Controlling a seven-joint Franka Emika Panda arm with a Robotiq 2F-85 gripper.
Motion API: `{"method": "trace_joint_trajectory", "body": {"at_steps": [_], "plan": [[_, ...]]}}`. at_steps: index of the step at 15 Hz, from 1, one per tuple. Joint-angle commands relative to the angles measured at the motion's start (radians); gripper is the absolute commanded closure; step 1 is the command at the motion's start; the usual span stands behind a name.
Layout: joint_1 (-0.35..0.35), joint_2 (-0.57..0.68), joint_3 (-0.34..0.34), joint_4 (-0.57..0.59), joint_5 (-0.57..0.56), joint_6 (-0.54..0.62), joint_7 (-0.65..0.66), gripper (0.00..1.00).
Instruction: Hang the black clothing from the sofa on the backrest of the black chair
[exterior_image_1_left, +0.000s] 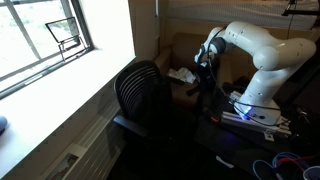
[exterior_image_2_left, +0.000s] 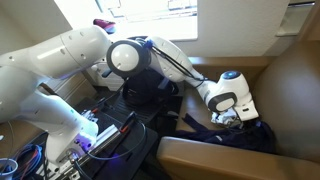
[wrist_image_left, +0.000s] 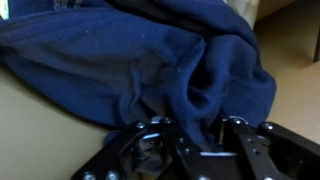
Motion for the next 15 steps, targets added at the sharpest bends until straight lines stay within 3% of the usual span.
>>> {"method": "trace_joint_trajectory", "body": {"at_steps": [1, 2, 4, 6, 8, 11, 13, 15], "plan": [[0.093, 0.0, -0.115, -0.049, -0.057, -0.017, 0.146, 0.89], [0.11, 0.0, -0.134, -0.05, -0.071, -0.027, 0.175, 0.97], [0.113, -0.004, -0.134, -0.029, -0.061, -0.041, 0.169, 1.0], [0.087, -0.084, -0.07, -0.069, -0.041, 0.014, 0.097, 1.0], [0.057, -0.188, 0.001, -0.141, -0.013, 0.145, 0.016, 0.99], [0.053, -0.311, 0.046, -0.272, 0.009, 0.391, -0.038, 0.99], [0.004, -0.411, 0.153, -0.359, -0.015, 0.558, -0.099, 0.99], [-0.065, -0.499, 0.297, -0.453, -0.165, 0.71, -0.092, 0.99]]}}
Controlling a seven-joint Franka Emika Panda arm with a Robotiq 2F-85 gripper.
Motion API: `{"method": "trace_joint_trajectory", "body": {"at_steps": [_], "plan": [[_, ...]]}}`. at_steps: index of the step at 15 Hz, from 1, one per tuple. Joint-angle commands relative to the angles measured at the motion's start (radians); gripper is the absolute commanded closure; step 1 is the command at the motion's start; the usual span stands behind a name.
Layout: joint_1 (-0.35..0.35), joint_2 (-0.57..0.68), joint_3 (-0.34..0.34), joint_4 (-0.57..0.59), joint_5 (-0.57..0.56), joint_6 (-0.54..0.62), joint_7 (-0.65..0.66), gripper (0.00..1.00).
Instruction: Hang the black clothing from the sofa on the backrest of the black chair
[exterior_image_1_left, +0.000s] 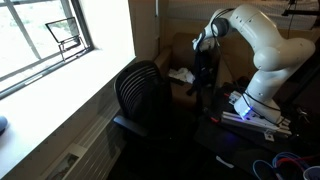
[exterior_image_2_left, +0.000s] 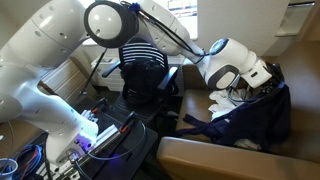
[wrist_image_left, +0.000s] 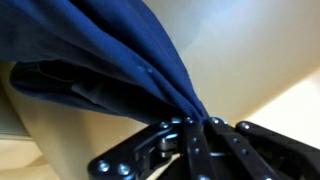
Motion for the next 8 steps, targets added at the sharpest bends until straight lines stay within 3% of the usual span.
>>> {"method": "trace_joint_trajectory", "body": {"at_steps": [1, 2, 3, 7, 8], "plan": [[-0.118, -0.195, 0.264, -0.24, -0.234, 0.236, -0.023, 0.99], [-0.099, -0.167, 0.238, -0.184, -0.23, 0.138, -0.018, 0.99], [-0.095, -0.108, 0.232, -0.105, -0.104, 0.134, -0.111, 0.95], [-0.093, -0.117, 0.258, -0.12, -0.122, 0.121, -0.111, 0.99], [-0.06, -0.099, 0.213, -0.06, -0.08, 0.118, -0.128, 0.99]]}}
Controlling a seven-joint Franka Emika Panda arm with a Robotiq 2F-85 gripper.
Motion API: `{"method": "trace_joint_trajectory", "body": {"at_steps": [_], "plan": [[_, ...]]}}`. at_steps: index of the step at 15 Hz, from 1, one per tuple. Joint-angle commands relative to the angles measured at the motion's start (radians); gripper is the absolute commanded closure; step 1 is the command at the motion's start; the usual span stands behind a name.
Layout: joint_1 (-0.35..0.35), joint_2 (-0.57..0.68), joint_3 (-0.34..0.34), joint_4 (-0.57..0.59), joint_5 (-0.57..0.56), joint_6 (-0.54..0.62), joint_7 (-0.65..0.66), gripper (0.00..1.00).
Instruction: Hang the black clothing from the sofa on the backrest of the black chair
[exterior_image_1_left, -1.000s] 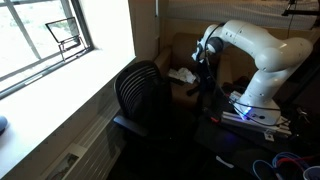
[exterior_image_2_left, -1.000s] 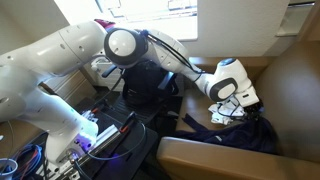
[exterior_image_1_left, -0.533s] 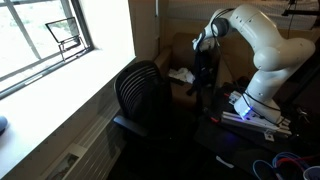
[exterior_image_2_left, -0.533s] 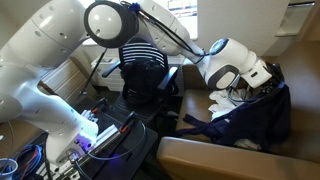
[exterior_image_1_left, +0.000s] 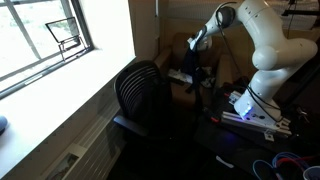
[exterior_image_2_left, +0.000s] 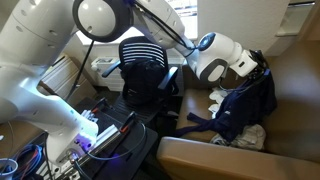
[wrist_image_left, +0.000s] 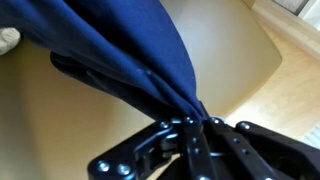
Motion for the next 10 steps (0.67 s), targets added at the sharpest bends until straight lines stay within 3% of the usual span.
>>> {"method": "trace_joint_trajectory", "body": {"at_steps": [1, 4, 6, 10], "plan": [[0.044, 0.018, -0.032, 0.147, 0.139, -0.001, -0.132, 0.99], [0.057, -0.055, -0.01, 0.203, 0.183, 0.0, -0.244, 0.99], [0.061, -0.109, -0.001, 0.237, 0.064, 0.0, -0.206, 0.99], [-0.009, -0.218, 0.206, 0.294, -0.209, -0.002, -0.188, 0.99]]}}
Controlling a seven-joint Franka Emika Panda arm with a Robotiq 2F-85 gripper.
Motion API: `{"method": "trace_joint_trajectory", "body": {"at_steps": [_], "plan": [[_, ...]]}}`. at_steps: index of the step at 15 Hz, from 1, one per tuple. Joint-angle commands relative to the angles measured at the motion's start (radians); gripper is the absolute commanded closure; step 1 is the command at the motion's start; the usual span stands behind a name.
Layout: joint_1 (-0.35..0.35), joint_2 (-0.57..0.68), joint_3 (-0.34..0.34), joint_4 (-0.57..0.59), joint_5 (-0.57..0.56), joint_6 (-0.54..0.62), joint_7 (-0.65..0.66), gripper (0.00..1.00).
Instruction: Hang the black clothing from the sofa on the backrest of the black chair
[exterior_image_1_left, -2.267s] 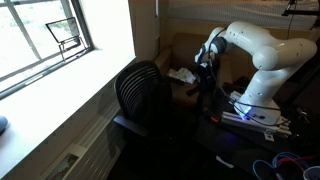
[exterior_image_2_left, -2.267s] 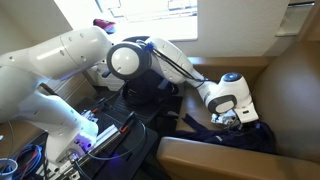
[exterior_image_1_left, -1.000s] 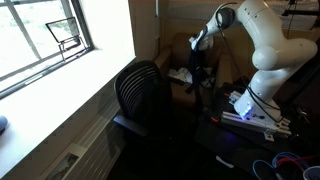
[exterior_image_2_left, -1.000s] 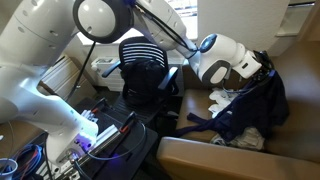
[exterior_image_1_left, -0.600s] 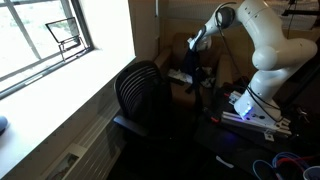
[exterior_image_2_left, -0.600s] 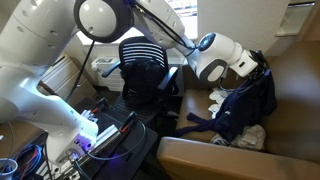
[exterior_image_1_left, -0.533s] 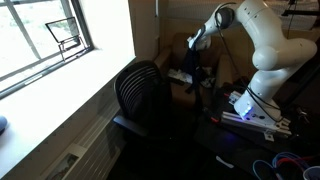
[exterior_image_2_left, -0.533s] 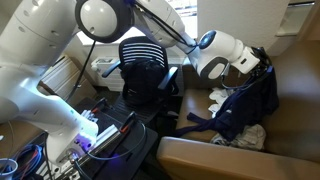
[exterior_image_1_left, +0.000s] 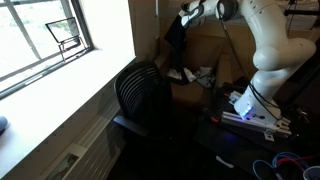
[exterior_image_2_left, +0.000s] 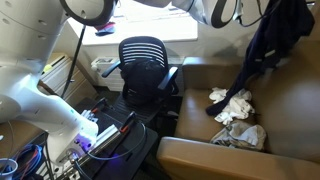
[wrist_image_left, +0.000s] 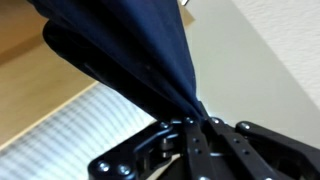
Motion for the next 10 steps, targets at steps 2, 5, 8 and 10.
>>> {"method": "trace_joint_trajectory", "body": {"at_steps": [2, 5, 8, 10], "plan": [[-0.119, -0.12, 0.317, 0.02, -0.291, -0.002, 0.01, 0.99], [-0.089, -0.116, 0.285, 0.026, -0.258, -0.011, 0.011, 0.95], [-0.193, -0.139, 0.514, 0.002, -0.462, -0.011, 0.085, 0.99], [-0.249, -0.199, 0.658, -0.08, -0.604, -0.011, 0.16, 0.99]]}}
